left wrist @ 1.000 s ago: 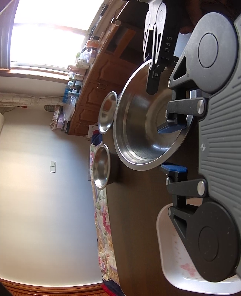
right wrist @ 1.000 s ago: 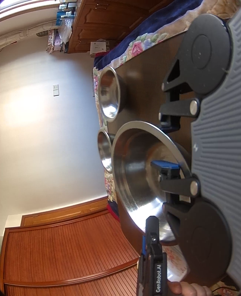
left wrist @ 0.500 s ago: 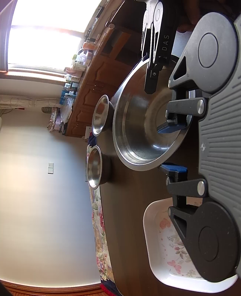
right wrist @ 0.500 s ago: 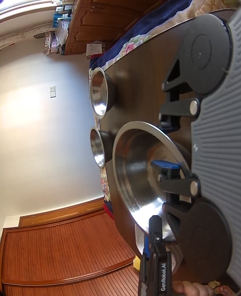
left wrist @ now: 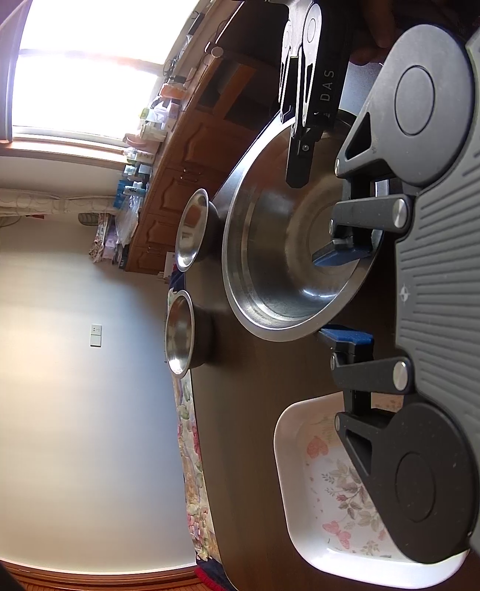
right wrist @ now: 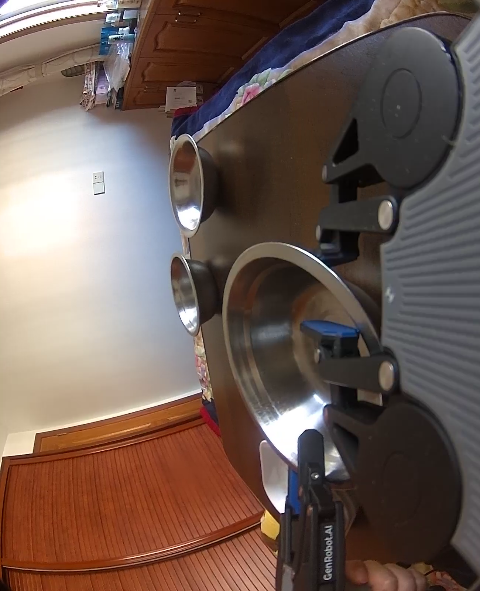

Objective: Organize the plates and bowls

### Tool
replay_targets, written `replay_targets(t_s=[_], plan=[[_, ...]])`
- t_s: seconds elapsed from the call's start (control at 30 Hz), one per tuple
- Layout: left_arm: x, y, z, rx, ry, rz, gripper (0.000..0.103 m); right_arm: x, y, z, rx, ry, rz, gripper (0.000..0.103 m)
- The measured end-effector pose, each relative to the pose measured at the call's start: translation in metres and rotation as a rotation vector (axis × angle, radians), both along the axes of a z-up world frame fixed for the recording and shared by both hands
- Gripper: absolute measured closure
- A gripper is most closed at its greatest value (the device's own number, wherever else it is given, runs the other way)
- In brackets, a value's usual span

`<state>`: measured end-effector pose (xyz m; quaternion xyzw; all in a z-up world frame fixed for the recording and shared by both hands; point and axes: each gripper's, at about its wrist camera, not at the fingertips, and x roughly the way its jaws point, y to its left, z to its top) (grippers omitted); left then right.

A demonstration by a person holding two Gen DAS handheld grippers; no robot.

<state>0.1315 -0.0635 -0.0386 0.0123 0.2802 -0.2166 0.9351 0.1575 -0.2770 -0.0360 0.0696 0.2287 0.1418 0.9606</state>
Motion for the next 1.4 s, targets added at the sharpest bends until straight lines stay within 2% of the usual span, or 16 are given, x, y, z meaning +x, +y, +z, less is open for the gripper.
replay_targets(t_s=[0.23, 0.3, 0.37, 0.5, 0.67, 1.0, 1.2, 1.4], plan=[[0.000, 0.001, 0.000, -0.001, -0.002, 0.000, 0.065, -0.001, 0.000, -0.001, 0.004, -0.003, 0.004, 0.070], [0.000, 0.002, 0.000, 0.000, -0.003, 0.005, 0.054, -0.001, -0.002, -0.002, 0.010, -0.003, 0.007, 0.070], [-0.001, 0.004, 0.003, -0.006, -0.015, 0.015, 0.034, -0.001, -0.003, -0.001, 0.010, -0.002, 0.007, 0.068], [-0.002, 0.009, 0.011, -0.020, -0.026, 0.031, 0.029, -0.003, -0.007, 0.009, -0.016, -0.022, 0.006, 0.045], [0.006, 0.014, 0.023, -0.030, -0.042, 0.051, 0.020, -0.002, -0.021, 0.029, -0.053, -0.061, -0.006, 0.042], [0.037, 0.009, 0.049, -0.020, -0.085, 0.053, 0.019, 0.032, -0.046, 0.056, -0.097, -0.120, -0.014, 0.039], [0.064, -0.005, 0.067, 0.000, -0.115, 0.044, 0.019, 0.068, -0.051, 0.067, -0.089, -0.110, 0.031, 0.039], [0.097, -0.016, 0.073, 0.025, -0.110, 0.044, 0.019, 0.106, -0.046, 0.075, -0.093, -0.096, 0.090, 0.039]])
